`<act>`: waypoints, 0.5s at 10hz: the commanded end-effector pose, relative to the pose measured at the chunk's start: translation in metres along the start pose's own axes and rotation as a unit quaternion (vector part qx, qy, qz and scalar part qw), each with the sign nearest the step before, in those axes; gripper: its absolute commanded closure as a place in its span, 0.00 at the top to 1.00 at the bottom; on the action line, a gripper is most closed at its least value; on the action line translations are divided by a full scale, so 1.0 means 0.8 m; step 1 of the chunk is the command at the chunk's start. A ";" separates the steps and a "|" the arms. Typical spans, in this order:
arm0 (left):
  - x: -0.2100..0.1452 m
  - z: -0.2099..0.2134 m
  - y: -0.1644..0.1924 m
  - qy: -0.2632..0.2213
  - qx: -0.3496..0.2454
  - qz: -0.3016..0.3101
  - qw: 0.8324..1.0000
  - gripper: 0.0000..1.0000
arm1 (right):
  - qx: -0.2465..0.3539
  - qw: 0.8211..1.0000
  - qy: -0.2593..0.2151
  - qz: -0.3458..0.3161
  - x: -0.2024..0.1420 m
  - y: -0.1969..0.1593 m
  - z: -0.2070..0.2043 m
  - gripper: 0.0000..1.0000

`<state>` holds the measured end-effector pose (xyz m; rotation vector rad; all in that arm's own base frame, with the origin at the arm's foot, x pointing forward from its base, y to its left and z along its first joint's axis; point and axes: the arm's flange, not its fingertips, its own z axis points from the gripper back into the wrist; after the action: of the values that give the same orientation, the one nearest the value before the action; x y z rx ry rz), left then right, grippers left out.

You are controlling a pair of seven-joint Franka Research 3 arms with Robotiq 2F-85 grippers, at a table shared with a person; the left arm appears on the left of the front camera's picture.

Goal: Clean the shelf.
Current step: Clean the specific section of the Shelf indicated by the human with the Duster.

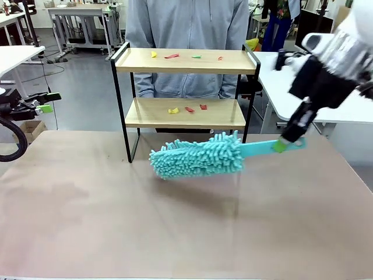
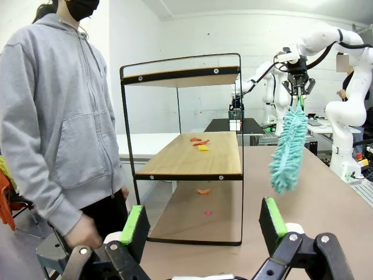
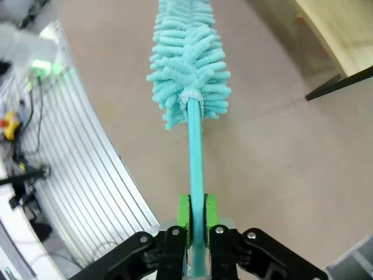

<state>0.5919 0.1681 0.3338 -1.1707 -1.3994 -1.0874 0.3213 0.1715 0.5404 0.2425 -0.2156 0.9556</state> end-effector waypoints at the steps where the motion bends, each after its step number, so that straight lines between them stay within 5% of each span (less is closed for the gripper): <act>1: 0.004 -0.002 -0.001 0.000 0.000 -0.002 1.000 1.00 | -0.015 0.997 -0.030 -0.066 0.031 0.023 -0.028 0.13; 3: 0.004 -0.002 -0.001 0.000 0.000 -0.002 1.000 1.00 | -0.042 0.991 -0.056 -0.114 0.054 0.034 -0.052 0.13; 4: 0.004 -0.002 -0.001 0.000 0.000 -0.002 1.000 1.00 | 0.005 0.996 -0.041 -0.085 0.053 0.033 -0.054 0.13; 5: 0.004 -0.002 -0.001 0.000 0.000 -0.002 1.000 1.00 | -0.027 0.996 -0.025 -0.080 0.045 0.034 -0.039 0.13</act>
<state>0.5919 0.1682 0.3337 -1.1706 -1.3994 -1.0872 0.3254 0.2313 0.5157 0.2443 -0.2572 0.7728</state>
